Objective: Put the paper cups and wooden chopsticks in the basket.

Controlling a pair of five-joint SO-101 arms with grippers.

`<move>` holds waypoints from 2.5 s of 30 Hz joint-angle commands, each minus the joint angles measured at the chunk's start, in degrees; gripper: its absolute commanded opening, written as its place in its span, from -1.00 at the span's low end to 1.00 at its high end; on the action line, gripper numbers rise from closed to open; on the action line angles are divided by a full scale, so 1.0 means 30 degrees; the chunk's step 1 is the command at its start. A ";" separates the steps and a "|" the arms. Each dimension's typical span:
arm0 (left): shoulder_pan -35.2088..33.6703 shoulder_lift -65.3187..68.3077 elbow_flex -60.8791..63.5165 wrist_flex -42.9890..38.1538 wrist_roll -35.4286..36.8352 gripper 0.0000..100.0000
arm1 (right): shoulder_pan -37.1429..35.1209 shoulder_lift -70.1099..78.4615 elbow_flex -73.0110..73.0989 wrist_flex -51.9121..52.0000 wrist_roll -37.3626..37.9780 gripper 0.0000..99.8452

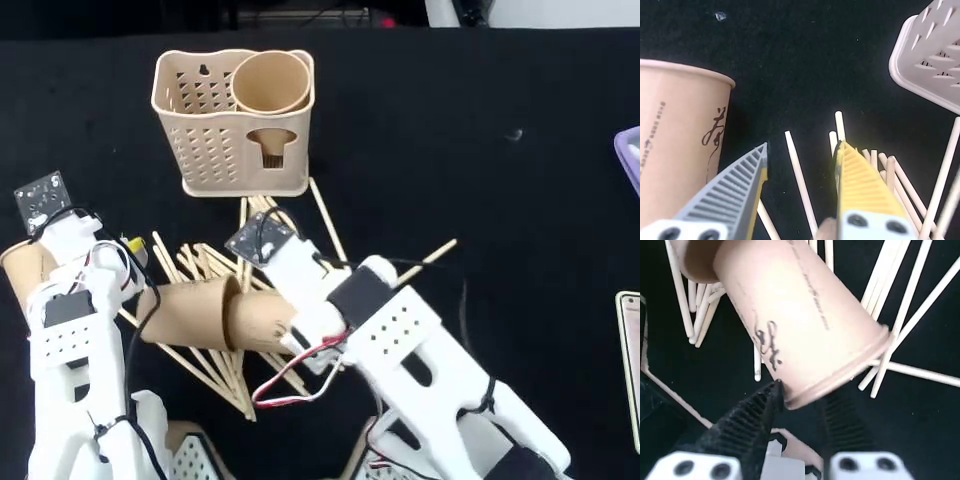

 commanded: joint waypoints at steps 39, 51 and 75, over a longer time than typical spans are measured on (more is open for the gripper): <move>0.0220 -0.0381 -0.0103 -0.0205 0.0117 -0.55 | 0.6681 1.7685 -3.6645 0.2608 0.9729 -0.98; 0.0220 -0.0410 0.0103 -0.0264 0.0117 -0.55 | 0.6037 2.0645 -4.0923 0.3194 0.9700 -0.98; 0.0220 -0.0410 0.0073 -0.0205 0.0117 -0.55 | 0.4718 2.1553 -3.8842 0.1846 0.7179 -0.45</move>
